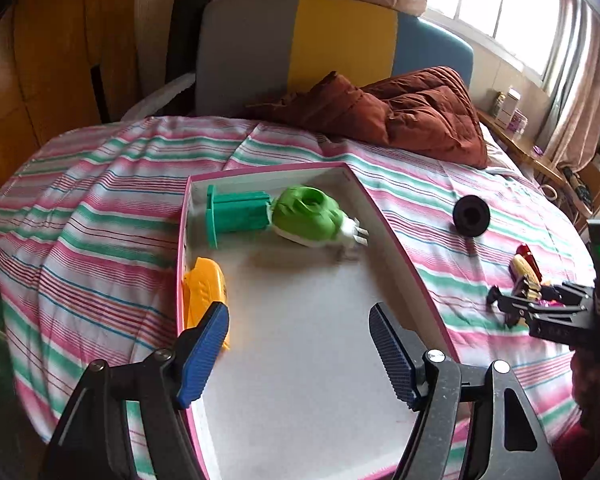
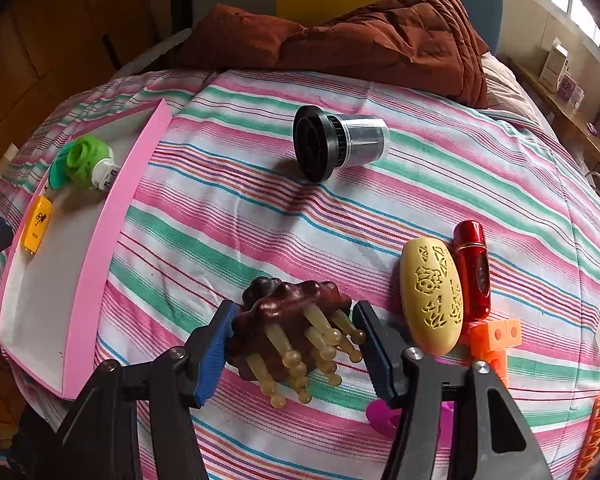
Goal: Organize rigid objects
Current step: 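Carry the green freshener into the tray beside the teal piece, open left tool, then carry the brown spiky brush over the white tray with the right tool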
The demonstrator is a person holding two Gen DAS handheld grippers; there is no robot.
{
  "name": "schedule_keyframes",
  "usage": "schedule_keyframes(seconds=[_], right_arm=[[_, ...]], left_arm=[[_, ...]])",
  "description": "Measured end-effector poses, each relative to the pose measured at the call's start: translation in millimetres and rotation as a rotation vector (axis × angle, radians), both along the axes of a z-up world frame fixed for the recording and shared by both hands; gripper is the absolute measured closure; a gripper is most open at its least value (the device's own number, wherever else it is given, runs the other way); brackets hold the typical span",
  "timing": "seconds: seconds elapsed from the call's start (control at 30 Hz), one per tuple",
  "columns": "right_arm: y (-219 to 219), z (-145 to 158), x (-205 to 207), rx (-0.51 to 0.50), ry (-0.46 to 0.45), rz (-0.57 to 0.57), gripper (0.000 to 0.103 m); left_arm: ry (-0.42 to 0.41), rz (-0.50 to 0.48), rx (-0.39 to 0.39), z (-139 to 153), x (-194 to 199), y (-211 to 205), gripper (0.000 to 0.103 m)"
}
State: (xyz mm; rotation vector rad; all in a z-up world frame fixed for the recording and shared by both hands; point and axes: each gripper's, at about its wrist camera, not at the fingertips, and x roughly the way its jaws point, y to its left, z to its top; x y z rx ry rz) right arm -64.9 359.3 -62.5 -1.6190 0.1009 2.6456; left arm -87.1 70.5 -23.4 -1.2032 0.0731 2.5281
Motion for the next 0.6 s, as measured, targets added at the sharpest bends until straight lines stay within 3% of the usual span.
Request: schedule_keyframes(seconds=[0.23, 0.6], right_arm=[[-8, 1, 1, 0.046, 0.01, 0.01, 0.043], [-8, 1, 1, 0.047, 0.011, 0.01, 0.043]], left_arm=[[0.024, -0.03, -0.051, 4, 23, 8, 0.029], [0.019, -0.014, -0.069, -1, 36, 0, 0.029]])
